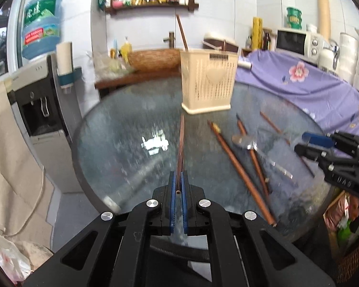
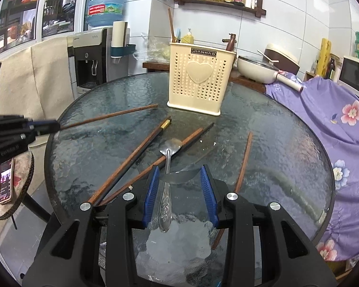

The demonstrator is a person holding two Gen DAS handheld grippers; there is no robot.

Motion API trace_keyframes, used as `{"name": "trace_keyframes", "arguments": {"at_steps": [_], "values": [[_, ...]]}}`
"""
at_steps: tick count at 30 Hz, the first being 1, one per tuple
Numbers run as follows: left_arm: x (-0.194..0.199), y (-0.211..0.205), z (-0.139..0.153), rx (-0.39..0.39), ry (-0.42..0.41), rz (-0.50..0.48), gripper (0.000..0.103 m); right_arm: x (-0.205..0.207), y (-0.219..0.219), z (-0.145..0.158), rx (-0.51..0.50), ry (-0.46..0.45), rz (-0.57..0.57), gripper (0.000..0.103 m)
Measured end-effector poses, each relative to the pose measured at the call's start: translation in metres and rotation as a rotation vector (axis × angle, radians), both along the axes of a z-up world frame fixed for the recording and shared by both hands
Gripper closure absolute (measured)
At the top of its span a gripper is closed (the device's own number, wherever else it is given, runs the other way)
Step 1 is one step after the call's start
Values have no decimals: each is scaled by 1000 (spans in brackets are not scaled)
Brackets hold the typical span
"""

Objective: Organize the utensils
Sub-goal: 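Close right tool on the metal spoon while left tool lifts the chopstick, then carry the chopstick with left tool while right tool lifts the spoon toward the basket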

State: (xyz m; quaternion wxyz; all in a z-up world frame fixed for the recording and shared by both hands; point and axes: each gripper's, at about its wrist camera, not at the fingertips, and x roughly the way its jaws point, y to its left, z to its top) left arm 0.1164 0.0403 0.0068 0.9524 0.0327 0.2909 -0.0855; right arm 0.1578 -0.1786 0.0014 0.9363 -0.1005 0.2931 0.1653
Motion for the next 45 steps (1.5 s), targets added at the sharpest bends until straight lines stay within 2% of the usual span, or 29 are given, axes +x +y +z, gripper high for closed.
{"name": "trace_keyframes", "arguments": {"at_steps": [8,11,15,28,37,45], "values": [[6,6,51,-33,-103,-5,99,11,-2,25,29,20,63,67],[12,10,67,-57,-124,-12,99,15,0,35,20,9,76,75],[18,11,83,-65,-160,-16,99,22,1,40,3,0,84,79],[27,4,100,-57,-204,-25,100,40,-8,33,14,29,38,85],[30,1,105,-50,-216,-28,100,45,-18,33,27,13,-23,91],[34,1,110,-35,-231,-18,100,48,-24,37,-7,-31,-67,95]]}}
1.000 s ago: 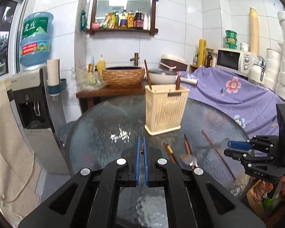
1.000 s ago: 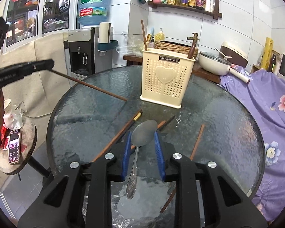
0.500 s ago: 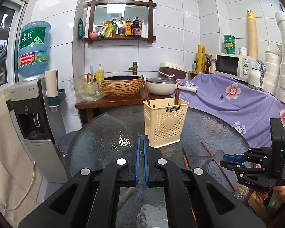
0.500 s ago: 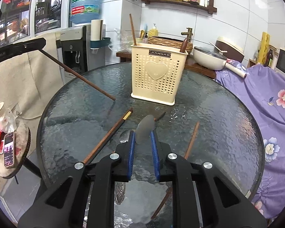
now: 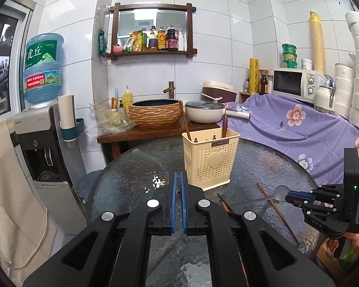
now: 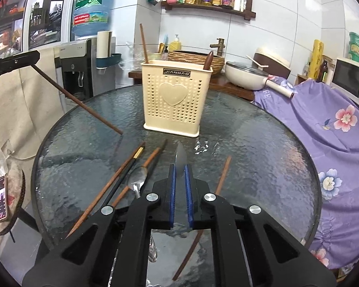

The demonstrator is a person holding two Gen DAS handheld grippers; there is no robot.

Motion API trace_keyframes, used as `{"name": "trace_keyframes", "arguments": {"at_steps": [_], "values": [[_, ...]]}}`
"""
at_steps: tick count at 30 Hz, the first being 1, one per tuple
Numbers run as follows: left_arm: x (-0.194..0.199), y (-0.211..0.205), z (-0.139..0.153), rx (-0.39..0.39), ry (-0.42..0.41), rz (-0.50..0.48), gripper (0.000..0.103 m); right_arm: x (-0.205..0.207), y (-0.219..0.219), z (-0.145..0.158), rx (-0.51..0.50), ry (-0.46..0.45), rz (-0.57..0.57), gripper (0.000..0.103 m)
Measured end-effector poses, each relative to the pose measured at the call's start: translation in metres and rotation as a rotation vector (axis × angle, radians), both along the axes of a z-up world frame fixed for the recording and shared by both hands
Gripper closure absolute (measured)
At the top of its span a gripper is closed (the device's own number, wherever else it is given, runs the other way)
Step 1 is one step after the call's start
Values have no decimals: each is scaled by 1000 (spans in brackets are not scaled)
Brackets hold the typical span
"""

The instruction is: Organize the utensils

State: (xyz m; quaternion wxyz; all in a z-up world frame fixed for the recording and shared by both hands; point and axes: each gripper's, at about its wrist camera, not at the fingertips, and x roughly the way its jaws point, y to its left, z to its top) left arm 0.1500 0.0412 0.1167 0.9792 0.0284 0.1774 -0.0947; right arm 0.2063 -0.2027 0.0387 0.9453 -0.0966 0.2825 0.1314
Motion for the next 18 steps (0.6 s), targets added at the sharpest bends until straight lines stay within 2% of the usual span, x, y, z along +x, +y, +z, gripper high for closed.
{"name": "trace_keyframes", "arguments": {"at_steps": [11,18], "values": [[22,-5,15,3,3,-27,100,11,5,16,-99,-64,31,97],[40,-3,31,-48,20,-67,103,25,9,30,-146,-69,73,98]]}}
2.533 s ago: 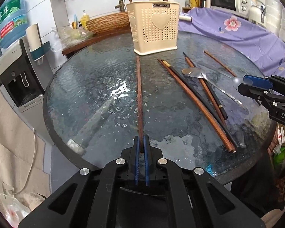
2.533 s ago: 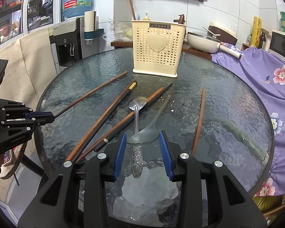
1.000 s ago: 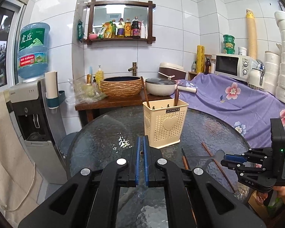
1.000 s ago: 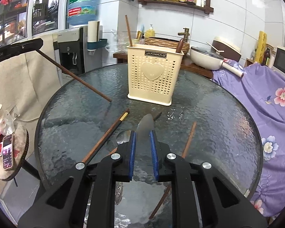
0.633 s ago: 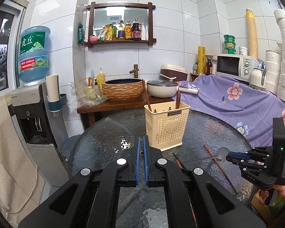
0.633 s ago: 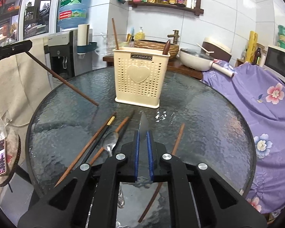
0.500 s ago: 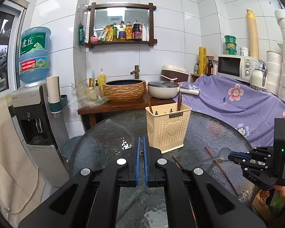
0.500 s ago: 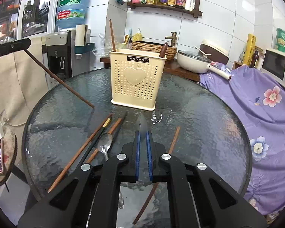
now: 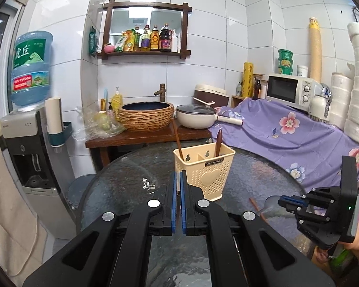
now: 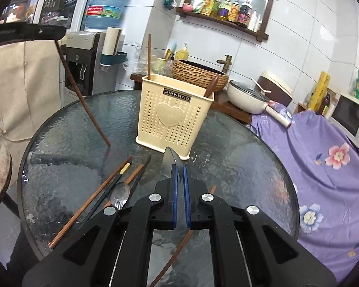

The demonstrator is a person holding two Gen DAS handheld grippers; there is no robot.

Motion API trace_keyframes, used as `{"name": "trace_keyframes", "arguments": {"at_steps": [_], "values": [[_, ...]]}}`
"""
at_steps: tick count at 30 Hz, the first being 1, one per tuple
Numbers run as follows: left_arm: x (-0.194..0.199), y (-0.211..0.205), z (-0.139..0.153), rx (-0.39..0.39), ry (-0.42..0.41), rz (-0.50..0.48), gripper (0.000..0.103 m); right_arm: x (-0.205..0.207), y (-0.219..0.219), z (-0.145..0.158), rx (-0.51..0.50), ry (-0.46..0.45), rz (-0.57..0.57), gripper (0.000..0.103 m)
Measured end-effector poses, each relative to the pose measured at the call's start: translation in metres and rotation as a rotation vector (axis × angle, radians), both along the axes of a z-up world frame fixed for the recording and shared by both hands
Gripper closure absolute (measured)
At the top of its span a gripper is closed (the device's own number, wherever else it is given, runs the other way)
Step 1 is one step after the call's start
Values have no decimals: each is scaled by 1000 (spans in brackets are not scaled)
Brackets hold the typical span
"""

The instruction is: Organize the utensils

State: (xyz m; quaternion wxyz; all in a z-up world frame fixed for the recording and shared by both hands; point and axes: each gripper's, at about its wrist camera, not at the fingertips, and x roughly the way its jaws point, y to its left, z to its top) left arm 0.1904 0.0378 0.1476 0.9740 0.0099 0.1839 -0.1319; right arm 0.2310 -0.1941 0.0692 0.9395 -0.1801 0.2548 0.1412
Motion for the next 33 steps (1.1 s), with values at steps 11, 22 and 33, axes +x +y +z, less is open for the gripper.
{"name": "trace_keyframes", "arguments": {"at_steps": [11,22,33], "values": [[24,-1,5,-19,51,-20,103,23,6,11,-13,25,29,99],[-11,-5,-50,77,71,13,74,17,7,5,-7,4,28,99],[-109,-30,-135,101,129,35,57,9,8,2,-13,-11,25,99]]}}
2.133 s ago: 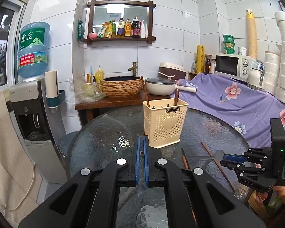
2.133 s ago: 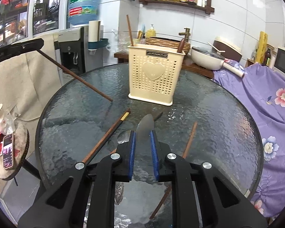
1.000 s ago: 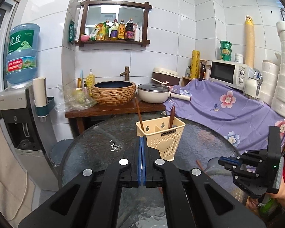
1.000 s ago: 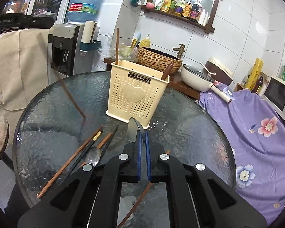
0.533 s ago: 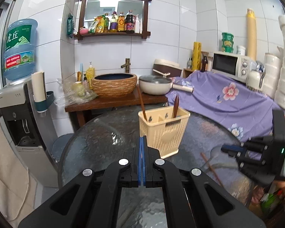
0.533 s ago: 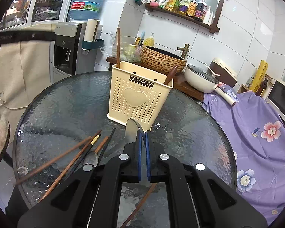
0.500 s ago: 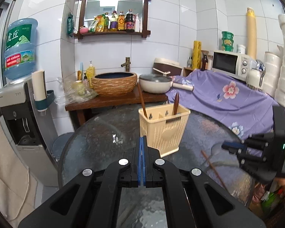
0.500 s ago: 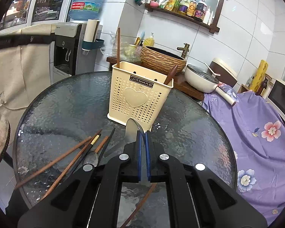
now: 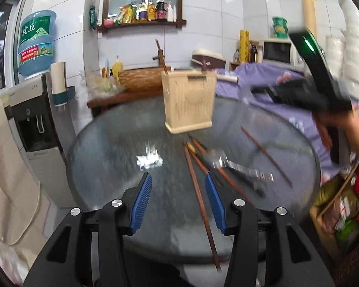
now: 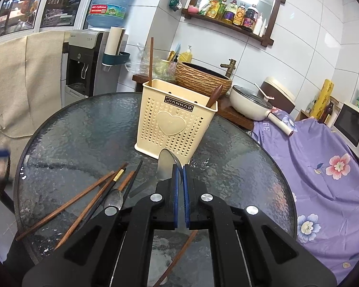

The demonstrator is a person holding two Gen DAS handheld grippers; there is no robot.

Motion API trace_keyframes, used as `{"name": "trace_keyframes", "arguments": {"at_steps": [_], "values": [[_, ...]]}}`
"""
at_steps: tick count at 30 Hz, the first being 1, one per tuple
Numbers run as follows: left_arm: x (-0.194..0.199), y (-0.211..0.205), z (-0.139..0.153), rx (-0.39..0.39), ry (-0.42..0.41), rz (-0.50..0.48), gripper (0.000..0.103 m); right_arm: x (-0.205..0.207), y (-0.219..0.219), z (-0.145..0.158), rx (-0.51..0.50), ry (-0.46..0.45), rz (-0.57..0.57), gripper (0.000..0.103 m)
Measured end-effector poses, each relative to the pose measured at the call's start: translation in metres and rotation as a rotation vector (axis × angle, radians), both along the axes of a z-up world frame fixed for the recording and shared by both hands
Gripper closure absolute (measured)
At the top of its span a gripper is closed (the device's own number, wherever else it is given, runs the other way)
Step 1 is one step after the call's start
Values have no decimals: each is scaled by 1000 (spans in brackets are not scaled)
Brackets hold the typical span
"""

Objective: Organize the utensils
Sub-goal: 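Close left tool on another wooden chopstick on the table while right tool holds its utensil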

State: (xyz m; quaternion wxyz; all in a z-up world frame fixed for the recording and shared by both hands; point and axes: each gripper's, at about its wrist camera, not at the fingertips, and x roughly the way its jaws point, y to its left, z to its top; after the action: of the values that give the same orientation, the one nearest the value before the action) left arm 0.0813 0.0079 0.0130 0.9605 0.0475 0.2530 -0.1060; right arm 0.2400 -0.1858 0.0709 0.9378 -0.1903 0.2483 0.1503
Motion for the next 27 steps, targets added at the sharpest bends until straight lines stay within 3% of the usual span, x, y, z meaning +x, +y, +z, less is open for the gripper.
{"name": "trace_keyframes", "arguments": {"at_steps": [5,10,15,22,27], "values": [[-30,-11,-33,-22,70,-6,57,-1,-1,0,3,3,2,99],[-44,-14,-53,-2,55,15,60,-1,-2,0,9,4,-1,99],[-48,-17,-61,-25,71,1,69,0,-4,0,12,9,-4,99],[-58,-21,-67,-24,59,7,70,2,-5,-2,17,17,-7,99],[-59,-22,-73,-29,71,8,79,4,-3,-4,28,27,-6,99]]}}
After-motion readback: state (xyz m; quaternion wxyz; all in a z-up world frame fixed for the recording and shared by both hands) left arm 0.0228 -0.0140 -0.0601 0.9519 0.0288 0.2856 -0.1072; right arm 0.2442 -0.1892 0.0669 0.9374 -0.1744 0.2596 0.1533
